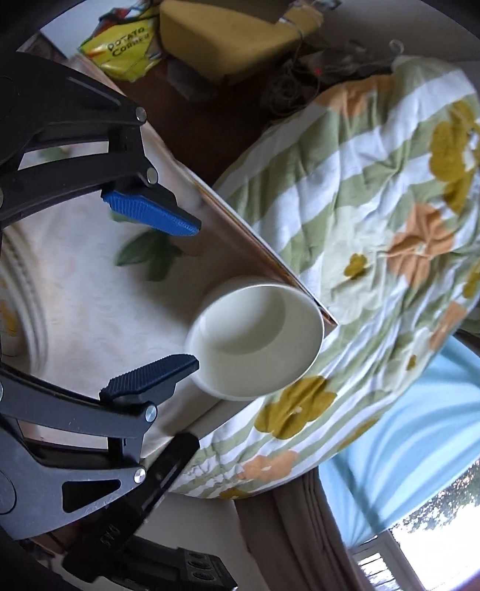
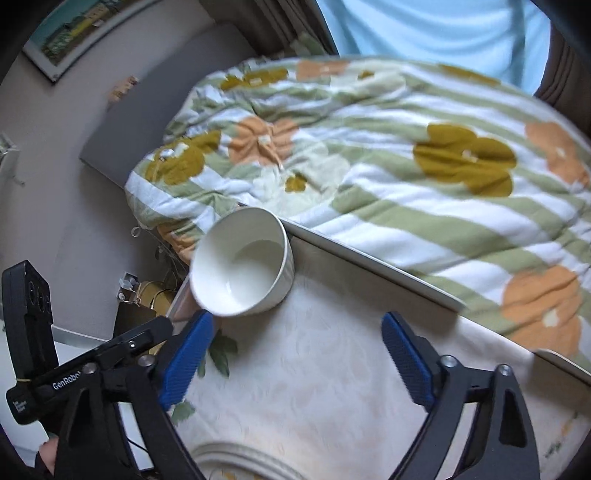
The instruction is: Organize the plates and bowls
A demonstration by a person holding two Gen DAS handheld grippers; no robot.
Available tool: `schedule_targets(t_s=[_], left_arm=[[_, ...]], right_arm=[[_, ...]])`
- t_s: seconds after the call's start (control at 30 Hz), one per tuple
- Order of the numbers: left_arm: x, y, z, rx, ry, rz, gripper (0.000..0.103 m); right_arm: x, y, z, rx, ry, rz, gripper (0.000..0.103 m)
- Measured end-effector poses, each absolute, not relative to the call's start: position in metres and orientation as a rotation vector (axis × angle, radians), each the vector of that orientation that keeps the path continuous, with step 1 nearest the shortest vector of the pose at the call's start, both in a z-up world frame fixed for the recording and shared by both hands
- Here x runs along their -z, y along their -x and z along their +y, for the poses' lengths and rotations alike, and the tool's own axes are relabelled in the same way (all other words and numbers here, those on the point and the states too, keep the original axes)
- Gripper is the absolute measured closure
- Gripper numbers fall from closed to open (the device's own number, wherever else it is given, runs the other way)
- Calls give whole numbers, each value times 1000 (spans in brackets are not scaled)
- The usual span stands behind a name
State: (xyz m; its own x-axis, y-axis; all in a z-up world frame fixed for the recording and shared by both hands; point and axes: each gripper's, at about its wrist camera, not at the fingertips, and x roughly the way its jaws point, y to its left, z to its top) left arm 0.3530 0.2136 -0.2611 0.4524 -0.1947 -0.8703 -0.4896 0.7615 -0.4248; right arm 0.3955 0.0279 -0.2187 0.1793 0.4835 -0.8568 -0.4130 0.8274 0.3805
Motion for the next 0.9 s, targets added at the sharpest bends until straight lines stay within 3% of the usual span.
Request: schedule_targets(t_s=[0.3, 0.37, 0.53, 0.9], left_arm=[[303, -396, 218, -179, 709, 1167, 81], [304, -398, 219, -184, 702, 1163, 82], [304, -398, 220, -187, 677, 1160, 82], [291, -395, 208, -193, 575, 1155, 82]], right_arm=[[260, -424, 61, -648, -53, 1292, 57], [266, -429, 67, -662, -52, 1298, 69], [269, -433, 75, -704, -54, 1278, 86], [261, -427, 74, -712, -60, 1247, 87]])
